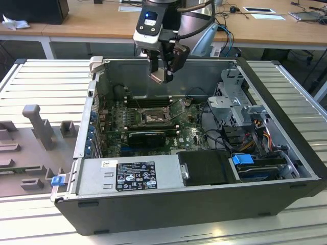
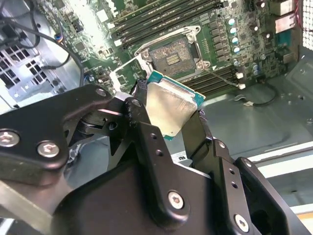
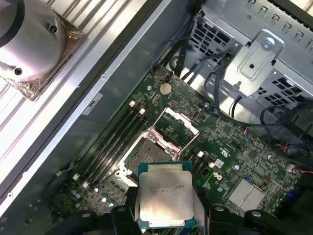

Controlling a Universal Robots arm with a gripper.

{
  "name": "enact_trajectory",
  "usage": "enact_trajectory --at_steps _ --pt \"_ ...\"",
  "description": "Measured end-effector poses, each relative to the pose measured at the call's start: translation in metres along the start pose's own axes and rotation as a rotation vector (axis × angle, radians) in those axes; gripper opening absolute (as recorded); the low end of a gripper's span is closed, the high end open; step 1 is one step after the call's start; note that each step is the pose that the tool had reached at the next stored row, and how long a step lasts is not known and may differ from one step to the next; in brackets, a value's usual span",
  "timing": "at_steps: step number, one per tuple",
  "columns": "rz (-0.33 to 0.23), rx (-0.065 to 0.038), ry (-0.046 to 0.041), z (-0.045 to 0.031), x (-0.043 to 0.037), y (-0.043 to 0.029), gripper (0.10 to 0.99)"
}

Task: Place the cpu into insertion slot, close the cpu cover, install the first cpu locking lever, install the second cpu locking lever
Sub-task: 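Place the cpu into insertion slot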

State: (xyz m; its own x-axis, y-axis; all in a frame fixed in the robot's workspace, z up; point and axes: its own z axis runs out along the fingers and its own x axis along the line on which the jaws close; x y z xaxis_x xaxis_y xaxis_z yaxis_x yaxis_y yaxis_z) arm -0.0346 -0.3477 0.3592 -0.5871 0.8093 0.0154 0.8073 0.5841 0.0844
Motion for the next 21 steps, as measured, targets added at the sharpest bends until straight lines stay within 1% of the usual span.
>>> enact_trajectory --at_steps 5,10,15,19,21 --pt "0.096 -0.001 -0.0083 0.0026 0.0 -0.0002 0.529" --pt "0.164 -0.002 -0.014 0.0042 -0.0001 -0.0003 0.529" --pt "0.216 -0.003 -0.0185 0.0056 -0.0001 -0.0005 0.529" --pt "0.288 -0.004 -0.0246 0.007 -0.0001 -0.0006 0.529" --pt "0.309 -0.005 -0.0263 0.0074 -0.0001 -0.0006 0.529"
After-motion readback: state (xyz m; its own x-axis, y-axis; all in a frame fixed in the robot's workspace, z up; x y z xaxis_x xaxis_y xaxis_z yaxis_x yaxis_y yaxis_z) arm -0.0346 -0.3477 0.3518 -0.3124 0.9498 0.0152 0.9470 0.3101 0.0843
